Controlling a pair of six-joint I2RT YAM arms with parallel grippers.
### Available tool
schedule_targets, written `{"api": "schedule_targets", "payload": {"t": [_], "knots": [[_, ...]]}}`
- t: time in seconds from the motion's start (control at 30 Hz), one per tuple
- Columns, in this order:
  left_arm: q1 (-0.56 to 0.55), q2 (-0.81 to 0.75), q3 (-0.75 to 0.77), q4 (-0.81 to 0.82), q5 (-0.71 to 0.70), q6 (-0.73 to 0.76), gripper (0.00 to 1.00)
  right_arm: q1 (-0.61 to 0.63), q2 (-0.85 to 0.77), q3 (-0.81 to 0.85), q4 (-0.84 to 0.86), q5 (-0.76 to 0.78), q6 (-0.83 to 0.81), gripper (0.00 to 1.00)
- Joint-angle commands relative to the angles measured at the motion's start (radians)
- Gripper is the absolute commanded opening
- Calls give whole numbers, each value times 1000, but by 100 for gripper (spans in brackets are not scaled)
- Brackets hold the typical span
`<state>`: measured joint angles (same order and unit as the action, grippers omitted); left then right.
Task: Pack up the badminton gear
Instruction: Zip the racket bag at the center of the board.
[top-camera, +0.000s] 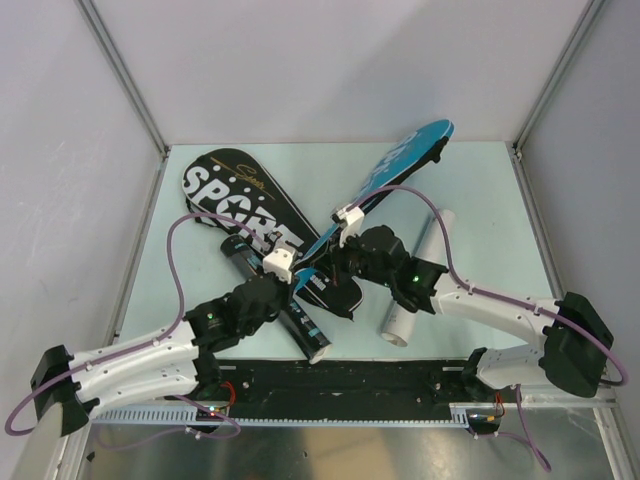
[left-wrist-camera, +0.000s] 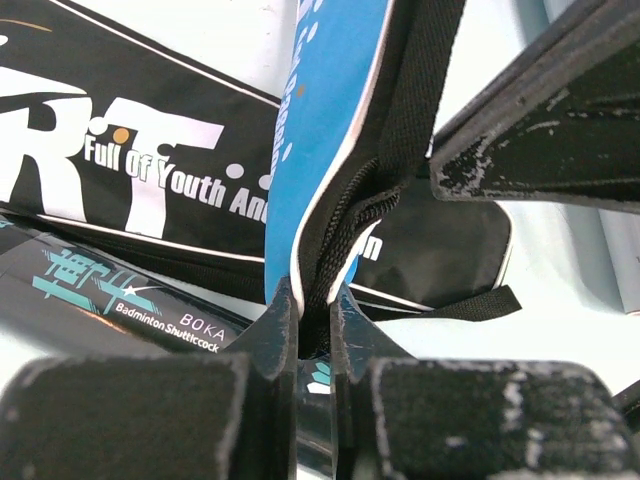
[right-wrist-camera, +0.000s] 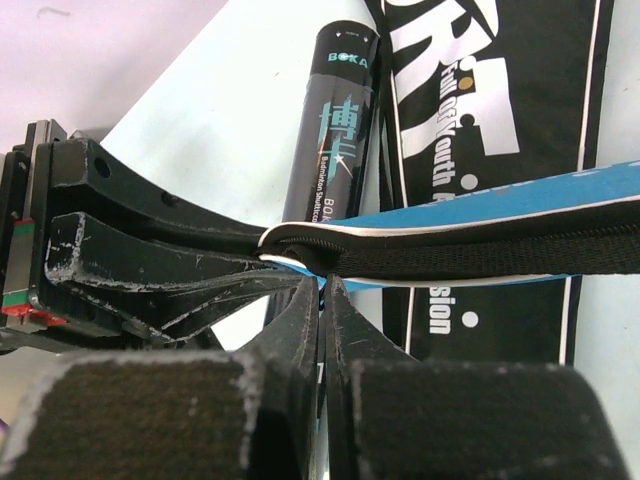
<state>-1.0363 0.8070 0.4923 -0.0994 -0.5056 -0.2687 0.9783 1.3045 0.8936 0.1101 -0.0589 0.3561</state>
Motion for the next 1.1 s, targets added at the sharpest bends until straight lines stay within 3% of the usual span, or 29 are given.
{"api": "schedule_targets", "payload": {"t": [0.0, 0.3, 0.43, 0.47, 0.63, 0.7, 0.93, 1.07], "knots": [[38, -26, 85, 201, -23, -17, 0, 103, -34, -7, 60, -215, 94, 0], [47, -14, 88, 222, 11, -21, 0, 134, -13, -5, 186, -191, 155, 0], [46, -21, 77, 224, 13, -13, 0, 116, -19, -1, 149, -141, 132, 0], [47, -27, 73, 224, 13, -12, 0, 103, -31, -1, 120, -167, 125, 2], [54, -61, 46, 225, 38, 15, 0, 23, -129, 45, -75, -265, 20, 39], [60, -73, 42, 225, 62, 34, 0, -26, -156, 73, -157, -297, -27, 45], [70, -98, 36, 223, 110, 55, 0, -198, -153, 138, -242, -372, -105, 50], [72, -101, 35, 224, 167, 91, 0, -256, -118, 164, -254, -458, -339, 52]]}}
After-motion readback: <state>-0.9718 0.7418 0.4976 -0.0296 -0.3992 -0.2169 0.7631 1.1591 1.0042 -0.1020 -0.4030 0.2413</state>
